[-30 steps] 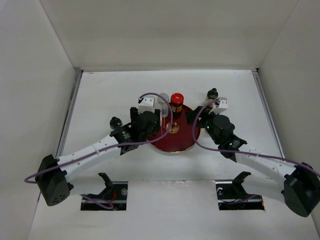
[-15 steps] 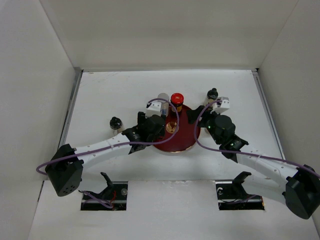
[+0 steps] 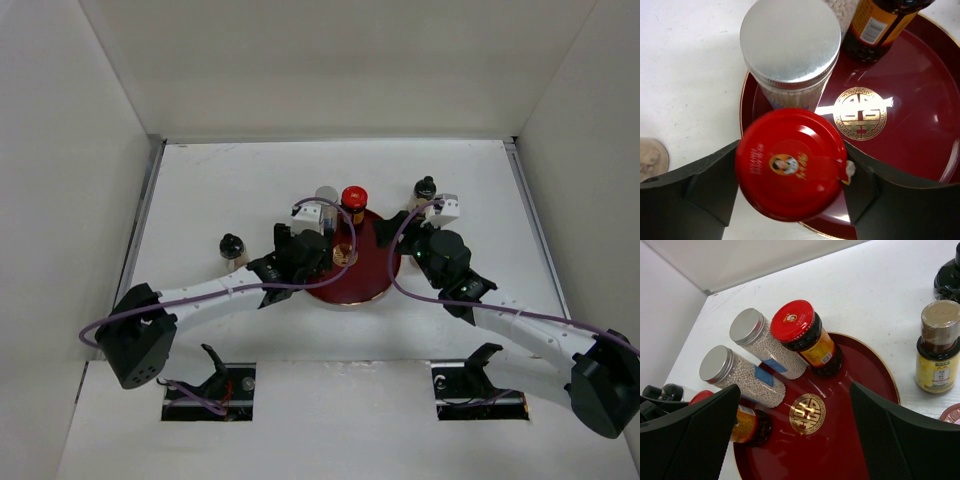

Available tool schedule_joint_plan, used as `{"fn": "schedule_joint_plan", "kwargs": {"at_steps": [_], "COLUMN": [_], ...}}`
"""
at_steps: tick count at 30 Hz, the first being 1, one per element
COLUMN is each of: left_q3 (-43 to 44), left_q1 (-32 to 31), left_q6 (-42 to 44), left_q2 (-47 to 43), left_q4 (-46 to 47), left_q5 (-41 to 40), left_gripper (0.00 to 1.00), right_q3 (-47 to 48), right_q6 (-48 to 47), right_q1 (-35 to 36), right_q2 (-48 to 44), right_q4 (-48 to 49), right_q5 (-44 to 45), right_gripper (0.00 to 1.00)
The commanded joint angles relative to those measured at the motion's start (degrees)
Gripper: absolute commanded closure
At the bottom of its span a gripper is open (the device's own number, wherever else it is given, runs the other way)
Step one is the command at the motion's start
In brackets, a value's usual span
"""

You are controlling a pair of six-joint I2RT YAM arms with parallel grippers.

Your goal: Organize the condiment bottles

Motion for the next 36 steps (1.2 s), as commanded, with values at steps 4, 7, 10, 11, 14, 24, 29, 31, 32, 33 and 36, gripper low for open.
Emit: {"fn": "schedule_joint_plan", "kwargs": {"at_steps": [4,7,10,11,14,24,29,31,32,33,36], "left_q3": [0.2,-0.4,-0.4,-1.0,-2.5,-6.3,-7.9,-8.8,-9.5,-9.9,-10.3], "left_q1": [-0.3,-0.8,-0.7,-0.6,0.6,17.1,19.9,20.0,20.2,20.7,23.2], "left_q6": [2.3,3.1,5.0,4.9,4.4,-0.1,-2.0,-3.2,-3.9,-4.4,-4.8], "left_q2": [-6.4,-9.9,-13.2,-14.7,-19.0,-22.8,-21.7,-21.4,-21.2,-20.6,-17.7], "left_q4": [7.2,7.2,5.6,4.9,2.6,-5.1,-6.5,-6.6,-6.4,-5.9,-4.4], "left_q5": [-1.6,-3.7,-5.0,-6.6,-10.3,-5.7,-5.6,-6.4,-6.9,-7.6,-7.5], "left_gripper": [0.10,0.08,0.14,0.17,0.28,0.26,0.21,0.20,0.19,0.19,0.19], "right_q3": [0.3,0.5,0.3,0.4,0.4,0.7,1.0,1.1,1.2,1.2,1.2], "right_q6": [-0.1,-0.5,-0.1,-0.3,-0.5,-0.5,-0.6,-0.6,-0.6,-0.6,-0.3], "right_q1": [-0.5,-0.1,-0.5,-0.3,-0.1,-0.1,-0.1,-0.1,-0.1,-0.1,-0.1], "right_q2": [-0.2,-0.2,-0.2,-0.3,-0.5,0.6,0.8,1.2,1.4,1.4,1.6], "right_q4": [3.1,3.1,3.1,3.1,3.0,3.1,3.1,3.0,3.0,3.1,3.1], "right_q5": [0.7,0.9,0.6,0.6,0.9,0.6,0.6,0.5,0.4,0.3,0.3], "right_gripper": [0.06,0.06,0.06,0.06,0.06,0.06,0.06,0.06,0.06,0.06,0.06]}}
